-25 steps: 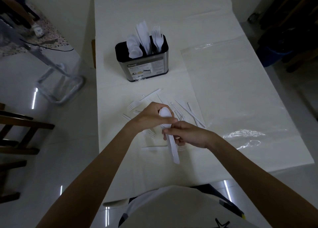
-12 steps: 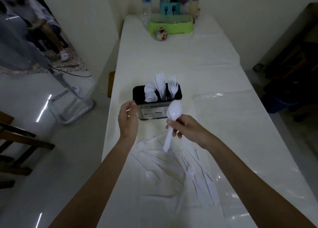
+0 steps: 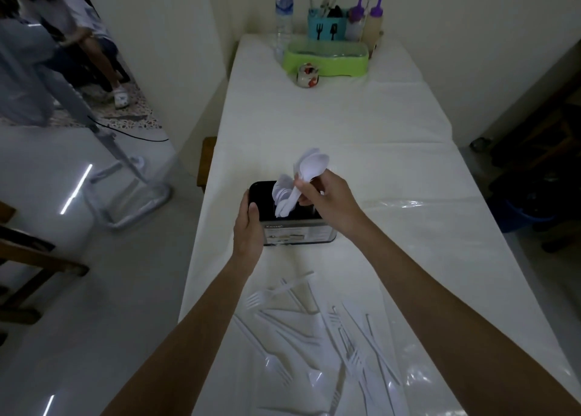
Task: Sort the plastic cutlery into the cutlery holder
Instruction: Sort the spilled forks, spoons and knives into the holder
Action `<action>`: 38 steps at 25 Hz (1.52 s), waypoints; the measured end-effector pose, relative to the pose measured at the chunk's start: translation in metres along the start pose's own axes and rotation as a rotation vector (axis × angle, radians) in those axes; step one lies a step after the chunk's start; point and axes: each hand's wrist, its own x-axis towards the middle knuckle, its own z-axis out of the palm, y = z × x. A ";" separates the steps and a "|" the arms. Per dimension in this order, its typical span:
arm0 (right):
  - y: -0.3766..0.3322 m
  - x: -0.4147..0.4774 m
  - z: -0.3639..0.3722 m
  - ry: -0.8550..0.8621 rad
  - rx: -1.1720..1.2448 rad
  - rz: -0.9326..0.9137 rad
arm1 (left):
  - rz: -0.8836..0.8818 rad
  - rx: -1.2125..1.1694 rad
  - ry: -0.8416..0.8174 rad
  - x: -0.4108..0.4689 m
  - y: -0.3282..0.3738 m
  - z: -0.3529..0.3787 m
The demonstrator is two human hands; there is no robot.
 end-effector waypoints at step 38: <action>0.023 -0.035 0.018 0.042 -0.608 -0.611 | -0.083 0.041 -0.016 -0.016 0.022 0.002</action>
